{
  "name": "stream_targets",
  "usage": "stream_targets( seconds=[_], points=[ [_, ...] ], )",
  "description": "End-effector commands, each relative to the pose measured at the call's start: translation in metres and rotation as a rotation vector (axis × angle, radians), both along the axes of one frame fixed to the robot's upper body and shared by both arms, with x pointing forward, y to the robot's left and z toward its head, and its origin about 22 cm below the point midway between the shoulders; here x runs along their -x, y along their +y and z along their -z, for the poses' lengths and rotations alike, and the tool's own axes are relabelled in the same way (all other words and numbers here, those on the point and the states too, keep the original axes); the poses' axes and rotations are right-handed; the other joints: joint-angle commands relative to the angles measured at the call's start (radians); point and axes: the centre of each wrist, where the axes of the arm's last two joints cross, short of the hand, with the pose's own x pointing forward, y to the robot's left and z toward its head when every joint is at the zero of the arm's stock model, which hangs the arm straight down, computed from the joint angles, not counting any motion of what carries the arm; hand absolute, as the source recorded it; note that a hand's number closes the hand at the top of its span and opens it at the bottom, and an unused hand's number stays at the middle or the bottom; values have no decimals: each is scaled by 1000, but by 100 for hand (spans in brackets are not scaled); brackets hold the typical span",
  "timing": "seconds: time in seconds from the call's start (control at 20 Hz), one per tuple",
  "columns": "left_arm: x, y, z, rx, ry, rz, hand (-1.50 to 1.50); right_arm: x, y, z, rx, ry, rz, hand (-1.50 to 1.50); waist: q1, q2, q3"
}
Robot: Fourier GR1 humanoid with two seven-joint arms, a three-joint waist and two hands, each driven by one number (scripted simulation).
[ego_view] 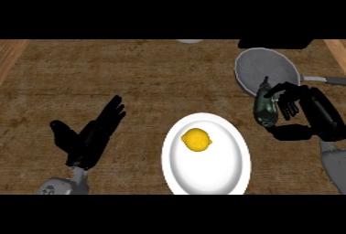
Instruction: Pick the eggplant from the plate and place it in the pan
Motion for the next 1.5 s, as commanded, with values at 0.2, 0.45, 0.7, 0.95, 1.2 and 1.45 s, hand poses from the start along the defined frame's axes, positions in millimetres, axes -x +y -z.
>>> stream_targets(
  seconds=[0.2,0.45,0.7,0.95,1.2,1.45],
  points=[
    [-9,-21,-5,5,-19,33,0,-71,12,28,-47,-123,189,150,25,9,1],
    [-18,-21,-5,-1,-1,25,0,-106,-5,14,-133,-149,258,150,34,15,2],
    [-18,-16,-18,13,-27,51,0,-109,-16,39,-109,-167,264,150,50,20,3],
    [-17,-27,-9,5,-29,61,0,-114,-34,29,-108,-166,287,150,63,29,4],
    [-18,-23,-11,4,-41,76,0,-108,-45,41,123,103,338,-150,88,39,3],
    [-17,-12,-20,-4,-53,88,0,-118,-37,28,-49,140,272,-150,100,39,6]
  ],
)
